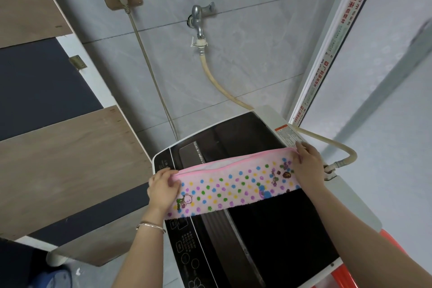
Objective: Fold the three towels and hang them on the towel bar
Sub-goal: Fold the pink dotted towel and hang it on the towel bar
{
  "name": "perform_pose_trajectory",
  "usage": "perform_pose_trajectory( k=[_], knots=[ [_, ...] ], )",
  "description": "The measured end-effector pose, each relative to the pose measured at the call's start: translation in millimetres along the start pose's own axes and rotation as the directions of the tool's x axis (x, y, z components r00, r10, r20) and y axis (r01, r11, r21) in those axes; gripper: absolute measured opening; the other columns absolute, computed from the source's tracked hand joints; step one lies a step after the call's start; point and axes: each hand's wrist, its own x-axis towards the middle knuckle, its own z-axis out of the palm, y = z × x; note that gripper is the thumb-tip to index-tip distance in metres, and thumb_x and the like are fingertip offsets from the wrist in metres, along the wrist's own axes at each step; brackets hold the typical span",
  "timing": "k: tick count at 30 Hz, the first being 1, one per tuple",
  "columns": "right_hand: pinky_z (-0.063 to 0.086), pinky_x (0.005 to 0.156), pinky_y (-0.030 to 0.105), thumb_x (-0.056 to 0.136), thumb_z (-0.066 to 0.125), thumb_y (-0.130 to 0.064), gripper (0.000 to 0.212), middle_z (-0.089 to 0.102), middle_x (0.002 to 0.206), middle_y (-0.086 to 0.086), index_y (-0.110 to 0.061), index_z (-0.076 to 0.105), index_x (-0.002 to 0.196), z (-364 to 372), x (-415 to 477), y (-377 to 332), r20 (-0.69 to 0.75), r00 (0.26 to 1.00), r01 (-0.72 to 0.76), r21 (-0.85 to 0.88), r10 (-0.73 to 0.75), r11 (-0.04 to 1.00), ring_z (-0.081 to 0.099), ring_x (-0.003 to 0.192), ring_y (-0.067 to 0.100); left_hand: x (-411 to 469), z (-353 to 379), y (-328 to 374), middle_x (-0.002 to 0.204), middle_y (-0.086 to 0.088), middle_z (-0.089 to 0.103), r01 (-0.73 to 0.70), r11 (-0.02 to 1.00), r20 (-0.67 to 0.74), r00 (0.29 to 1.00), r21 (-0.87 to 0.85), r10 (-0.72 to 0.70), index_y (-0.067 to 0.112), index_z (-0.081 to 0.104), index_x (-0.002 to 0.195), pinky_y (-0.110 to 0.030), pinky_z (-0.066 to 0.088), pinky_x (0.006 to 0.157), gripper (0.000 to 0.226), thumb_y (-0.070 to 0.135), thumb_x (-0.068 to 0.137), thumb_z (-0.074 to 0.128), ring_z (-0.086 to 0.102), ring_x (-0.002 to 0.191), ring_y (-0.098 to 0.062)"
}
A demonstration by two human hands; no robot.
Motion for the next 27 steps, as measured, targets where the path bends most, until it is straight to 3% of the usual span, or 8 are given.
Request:
perform_pose_trajectory(
  k=[4, 9, 14, 17, 20, 23, 27],
  knots=[
    [0.021, 0.116, 0.044, 0.099, 0.033, -0.019, 0.045, 0.035, 0.147, 0.015, -0.008, 0.033, 0.143, 1.8, 1.0, -1.0, -0.004, 1.000, 0.008, -0.037, -0.008, 0.999, 0.029, 0.137, 0.032, 0.2, 3.8, 4.1, 0.135, 0.000, 0.047, 0.003, 0.998, 0.020, 1.000, 0.069, -0.004, 0.025, 0.057, 0.123, -0.041, 0.027, 0.105, 0.032, 0.023, 0.090, 0.055, 0.033, 0.128, -0.025],
    [0.027, 0.104, 0.045, 0.096, 0.041, -0.016, 0.035, 0.047, 0.126, 0.016, -0.011, 0.057, 0.126, 1.3, 2.2, 0.8, -0.040, 0.999, 0.031, -0.078, -0.034, 0.996, 0.039, 0.120, 0.034, 1.7, 5.8, 3.5, 0.137, 0.000, 0.042, 0.036, 0.995, 0.018, 0.999, 0.089, -0.037, 0.020, 0.061, 0.114, -0.042, 0.024, 0.108, 0.026, 0.028, 0.091, 0.054, 0.030, 0.128, -0.025],
    [0.021, 0.110, 0.047, 0.092, 0.047, -0.021, 0.036, 0.045, 0.135, 0.010, -0.021, 0.051, 0.128, 1.0, 3.2, -4.1, 0.124, 0.992, 0.033, -0.168, -0.012, 0.985, 0.036, 0.130, 0.029, 2.1, 4.8, -1.7, 0.133, 0.000, 0.048, 0.060, 0.998, -0.004, 0.998, -0.032, -0.060, 0.016, 0.065, 0.105, -0.042, 0.028, 0.107, 0.024, 0.032, 0.091, 0.055, 0.039, 0.124, -0.025],
    [0.016, 0.114, 0.049, 0.091, 0.050, -0.018, 0.047, 0.040, 0.143, 0.006, -0.023, 0.041, 0.137, 1.9, 2.0, -4.7, 0.180, 0.983, 0.076, -0.215, -0.037, 0.974, 0.032, 0.135, 0.027, 2.2, 1.7, -4.6, 0.107, -0.004, 0.061, 0.090, 0.978, -0.010, 0.996, -0.190, -0.094, 0.020, 0.060, 0.084, -0.046, 0.045, 0.093, 0.014, 0.033, 0.088, 0.058, 0.059, 0.099, -0.026],
    [0.013, 0.115, 0.049, 0.088, 0.052, -0.016, 0.062, 0.026, 0.152, 0.003, -0.027, 0.027, 0.144, 1.3, 6.0, -5.7, 0.244, 0.968, 0.128, -0.250, -0.065, 0.960, 0.020, 0.141, 0.025, 4.4, -3.6, -4.5, 0.075, -0.005, 0.064, 0.129, 0.968, 0.023, 0.992, -0.217, -0.127, 0.024, 0.054, 0.078, -0.041, 0.052, 0.076, 0.017, 0.037, 0.088, 0.057, 0.063, 0.075, -0.026],
    [0.009, 0.116, 0.049, 0.084, 0.056, -0.013, 0.075, 0.014, 0.157, 0.000, -0.031, 0.019, 0.146, -0.1, 13.5, -10.6, 0.348, 0.933, 0.211, -0.326, -0.091, 0.921, 0.010, 0.145, 0.024, 10.2, -6.3, -2.6, 0.078, -0.006, 0.061, 0.093, 0.974, -0.031, 0.994, -0.207, -0.102, 0.017, 0.055, 0.080, -0.038, 0.049, 0.073, 0.021, 0.036, 0.089, 0.057, 0.060, 0.075, -0.027],
    [0.015, 0.114, 0.048, 0.081, 0.058, -0.014, 0.064, 0.034, 0.146, -0.001, -0.033, 0.036, 0.138, -0.3, 22.0, -15.3, 0.400, 0.908, 0.280, -0.359, -0.124, 0.891, 0.024, 0.139, 0.022, 17.5, -6.5, -0.3, 0.078, -0.012, 0.064, 0.104, 0.974, -0.047, 0.992, -0.200, -0.116, 0.009, 0.053, 0.085, -0.035, 0.047, 0.066, 0.027, 0.035, 0.091, 0.053, 0.061, 0.073, -0.030]
  ],
)
